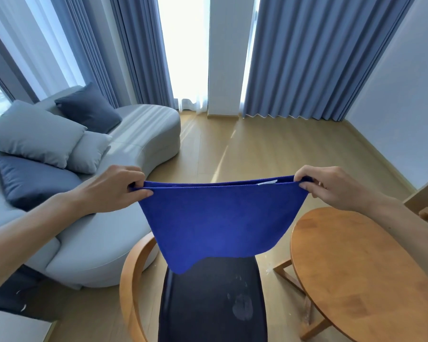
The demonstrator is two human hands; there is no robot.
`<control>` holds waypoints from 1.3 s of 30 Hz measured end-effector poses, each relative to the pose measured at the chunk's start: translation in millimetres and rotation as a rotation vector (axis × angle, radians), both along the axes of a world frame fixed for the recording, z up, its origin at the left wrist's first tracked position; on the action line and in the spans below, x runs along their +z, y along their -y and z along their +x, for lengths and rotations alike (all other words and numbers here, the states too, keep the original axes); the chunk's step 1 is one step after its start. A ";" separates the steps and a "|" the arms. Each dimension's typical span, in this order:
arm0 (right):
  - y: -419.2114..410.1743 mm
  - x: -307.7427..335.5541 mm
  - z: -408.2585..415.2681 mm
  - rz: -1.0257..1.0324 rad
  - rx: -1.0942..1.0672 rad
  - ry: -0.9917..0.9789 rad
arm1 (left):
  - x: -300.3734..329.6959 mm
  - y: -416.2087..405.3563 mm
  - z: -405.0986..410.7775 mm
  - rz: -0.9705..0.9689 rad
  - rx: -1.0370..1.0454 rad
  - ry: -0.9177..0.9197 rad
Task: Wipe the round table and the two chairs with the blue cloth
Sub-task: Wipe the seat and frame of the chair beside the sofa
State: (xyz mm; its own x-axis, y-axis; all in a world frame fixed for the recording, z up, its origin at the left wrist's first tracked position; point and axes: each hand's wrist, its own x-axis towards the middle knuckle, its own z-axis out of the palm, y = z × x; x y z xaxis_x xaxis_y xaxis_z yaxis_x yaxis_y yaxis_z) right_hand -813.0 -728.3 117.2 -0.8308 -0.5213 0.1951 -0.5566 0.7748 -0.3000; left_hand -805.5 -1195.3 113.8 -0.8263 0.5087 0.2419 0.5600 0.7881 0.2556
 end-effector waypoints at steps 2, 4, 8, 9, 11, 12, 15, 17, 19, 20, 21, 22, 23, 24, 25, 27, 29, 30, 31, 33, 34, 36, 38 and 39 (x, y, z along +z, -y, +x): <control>1.1 -1.3 0.4 0.007 0.003 0.021 | -1.3 2.5 -3.2 -0.001 0.004 -0.011; 2.0 -2.4 0.8 0.008 -0.002 0.038 | -2.8 4.8 -4.9 -0.001 0.024 -0.002; 5.8 -5.9 1.3 -0.028 -0.052 0.136 | -7.8 1.9 -7.8 0.000 0.108 0.094; 6.8 -6.9 1.6 -0.041 -0.073 0.174 | -8.1 0.3 -8.4 -0.007 0.125 0.109; 8.4 -8.7 3.2 -0.064 -0.103 0.237 | -8.0 -2.6 -7.7 -0.010 0.159 0.146; 9.2 -9.4 4.6 -0.071 -0.115 0.257 | -8.0 -3.8 -6.8 -0.004 0.178 0.168; 13.0 -11.3 9.6 -0.109 -0.154 0.287 | -7.8 -9.2 -4.1 0.022 0.268 0.222; 18.2 -12.6 12.0 -0.158 -0.200 0.296 | -8.7 -16.0 -3.9 0.045 0.348 0.261; 24.6 -13.9 13.7 -0.210 -0.255 0.329 | -10.4 -23.8 -5.0 0.077 0.415 0.324; 27.8 -14.6 14.5 -0.231 -0.278 0.358 | -11.8 -27.0 -6.0 0.095 0.444 0.357; 30.4 -15.2 14.9 -0.253 -0.301 0.395 | -13.3 -29.2 -7.3 0.111 0.471 0.393; 32.5 -15.3 15.3 -0.278 -0.323 0.439 | -14.7 -30.4 -8.3 0.123 0.494 0.433; 33.6 -15.3 15.6 -0.306 -0.344 0.484 | -15.6 -30.7 -8.9 0.129 0.509 0.477; 34.2 -15.0 15.9 -0.335 -0.361 0.526 | -15.9 -30.6 -9.4 0.132 0.514 0.518; 34.2 -14.6 16.5 -0.364 -0.373 0.563 | -16.0 -30.2 -9.7 0.136 0.515 0.556; 35.0 -13.6 18.5 -0.411 -0.382 0.620 | -15.7 -31.2 -9.0 0.156 0.524 0.616; 39.1 -13.7 20.6 -0.453 -0.386 0.660 | -15.4 -35.8 -6.3 0.192 0.549 0.662; 42.6 -14.4 21.6 -0.480 -0.394 0.678 | -15.3 -39.8 -4.6 0.219 0.558 0.692; 46.7 -15.6 22.7 -0.507 -0.406 0.694 | -15.2 -45.1 -2.5 0.254 0.564 0.725; 57.8 -18.4 25.8 -0.559 -0.425 0.717 | -14.7 -57.5 3.1 0.341 0.569 0.791; 64.7 -19.7 27.8 -0.583 -0.428 0.724 | -14.3 -65.0 6.6 0.386 0.562 0.827; 81.5 -22.2 33.3 -0.628 -0.424 0.730 | -13.7 -84.1 14.5 0.471 0.523 0.917; 101.8 -24.2 40.0 -0.653 -0.398 0.720 | -13.5 -106.3 23.4 0.537 0.471 1.002; 112.2 -25.3 43.2 -0.655 -0.376 0.710 | -13.1 -117.2 27.7 0.570 0.447 1.037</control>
State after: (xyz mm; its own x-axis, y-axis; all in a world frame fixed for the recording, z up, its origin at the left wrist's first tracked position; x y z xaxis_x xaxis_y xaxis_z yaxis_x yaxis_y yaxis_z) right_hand -769.8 -840.4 91.9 -0.9524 -0.1725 -0.2513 0.1570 0.4291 -0.8895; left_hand -777.8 -1078.1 100.7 -0.8312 0.1742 -0.5280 -0.3919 0.4901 0.7786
